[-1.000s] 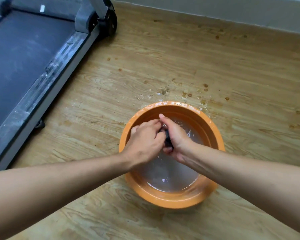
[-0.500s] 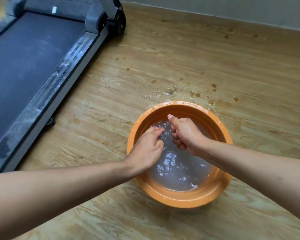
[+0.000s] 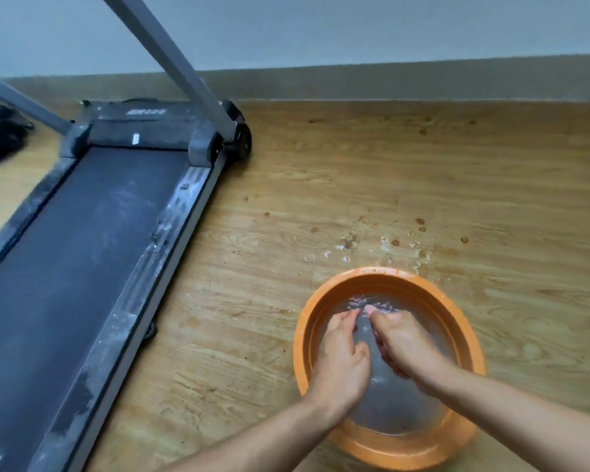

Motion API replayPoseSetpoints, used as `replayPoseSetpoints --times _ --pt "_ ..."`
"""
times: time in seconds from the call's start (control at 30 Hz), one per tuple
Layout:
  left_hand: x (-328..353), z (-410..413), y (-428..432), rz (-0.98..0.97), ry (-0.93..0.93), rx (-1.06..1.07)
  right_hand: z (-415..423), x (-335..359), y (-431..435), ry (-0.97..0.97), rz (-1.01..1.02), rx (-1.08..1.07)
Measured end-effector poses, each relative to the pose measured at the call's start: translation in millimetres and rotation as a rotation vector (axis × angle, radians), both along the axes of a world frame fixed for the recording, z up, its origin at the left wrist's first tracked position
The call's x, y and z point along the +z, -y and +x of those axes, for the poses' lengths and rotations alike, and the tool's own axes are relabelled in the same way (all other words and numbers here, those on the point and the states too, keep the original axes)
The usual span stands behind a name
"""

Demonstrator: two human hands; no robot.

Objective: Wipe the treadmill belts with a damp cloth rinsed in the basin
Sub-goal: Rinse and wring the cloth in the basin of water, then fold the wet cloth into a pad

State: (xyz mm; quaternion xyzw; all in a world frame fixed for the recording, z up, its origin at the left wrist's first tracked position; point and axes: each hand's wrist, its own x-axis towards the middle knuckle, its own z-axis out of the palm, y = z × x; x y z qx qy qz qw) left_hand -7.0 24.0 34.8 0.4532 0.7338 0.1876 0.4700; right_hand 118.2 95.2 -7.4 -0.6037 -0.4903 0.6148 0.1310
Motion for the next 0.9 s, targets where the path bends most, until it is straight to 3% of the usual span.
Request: replayPoseSetpoints --times 0.2,0.4,0.6,0.73,0.9 --pt "119 -4 14 -0.039 -0.071 0.018 -9 139 -3 0.055 -0.016 0.119" --pt "220 -6 45 -0.105 -0.069 0.196 -17 233 5 0.219 -0.009 -0.085" --pt "290 8 73 -0.108 -0.030 0.264 -23 310 15 0.006 -0.103 -0.203" --pt "365 10 89 -0.092 -0.018 0.314 -16 406 32 -0.076 -0.137 -0.023" --pt "525 -1 96 0.037 -0.007 0.265 -5 575 77 -0.129 -0.152 0.144"
